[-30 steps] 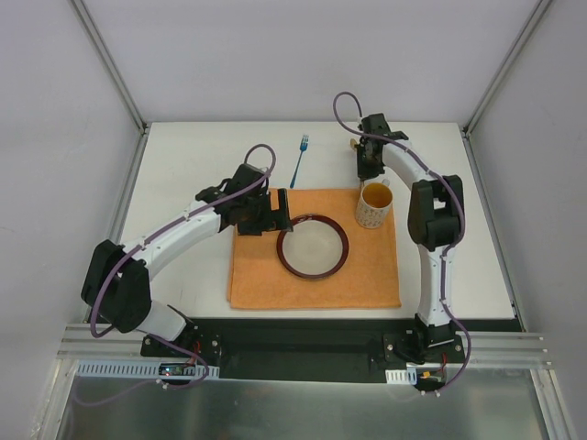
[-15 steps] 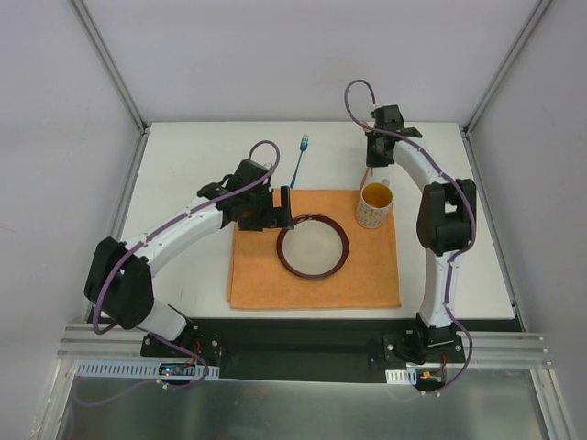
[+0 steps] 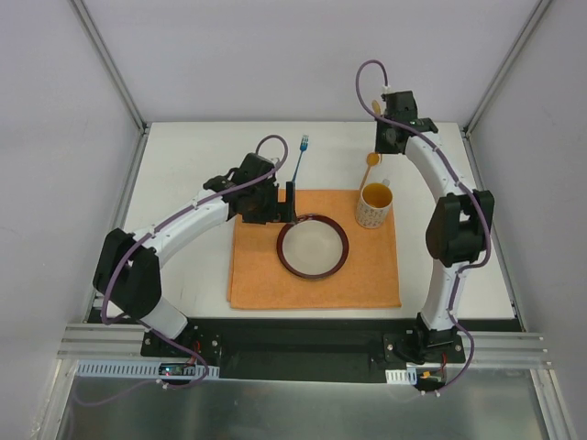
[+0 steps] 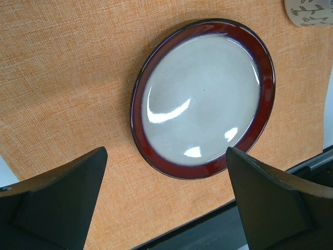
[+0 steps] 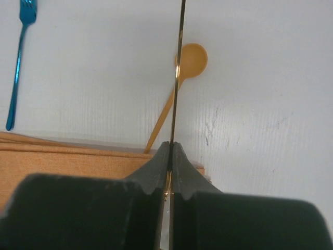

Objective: Set the dinner table for one person
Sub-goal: Pick up the spoon from the center of the board.

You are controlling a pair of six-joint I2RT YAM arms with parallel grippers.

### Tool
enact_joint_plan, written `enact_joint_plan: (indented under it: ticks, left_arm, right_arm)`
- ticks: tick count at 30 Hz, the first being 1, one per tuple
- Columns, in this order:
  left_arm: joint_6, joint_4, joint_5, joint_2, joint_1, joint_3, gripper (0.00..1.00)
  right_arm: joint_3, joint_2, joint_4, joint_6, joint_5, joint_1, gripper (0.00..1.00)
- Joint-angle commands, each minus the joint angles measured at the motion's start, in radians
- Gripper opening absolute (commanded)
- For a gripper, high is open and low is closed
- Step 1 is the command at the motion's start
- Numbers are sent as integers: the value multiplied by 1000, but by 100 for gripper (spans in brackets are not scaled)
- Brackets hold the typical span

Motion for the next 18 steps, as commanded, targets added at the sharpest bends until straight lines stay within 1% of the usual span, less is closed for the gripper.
enact_joint_plan:
  ticks: [1, 5, 8, 9, 10, 11, 12, 14, 18]
  left_arm:
    - [51, -9, -3, 11, -5, 45, 99]
    - [63, -9, -15, 23, -5, 57, 99]
    - [68, -9, -20, 40, -4, 78, 99]
    - [69, -9, -23, 43, -2, 86, 99]
    - [71, -6, -25, 48, -1, 94, 99]
    - [71, -8, -26, 59, 1, 107, 99]
    - [71, -8, -26, 62, 4, 114, 99]
    - [72, -6, -25, 74, 6, 130, 99]
    - [69, 8, -17, 80, 10, 132, 99]
  right_arm:
    - [32, -147, -43, 3, -6, -8, 1]
    - [-41, -231, -72, 24, -45, -9, 1]
    - [-142, -313, -83, 52, -95, -6, 1]
    - [-170, -363, -86, 58, -103, -3, 1]
    - [-228, -385, -87, 74, -106, 2, 1]
    - [-254, -414, -90, 84, -146, 6, 1]
    - [-280, -437, -99, 94, -154, 11, 1]
    - [-372, -520, -102, 116, -167, 29, 1]
    - [-541, -685, -105, 131, -149, 72, 1]
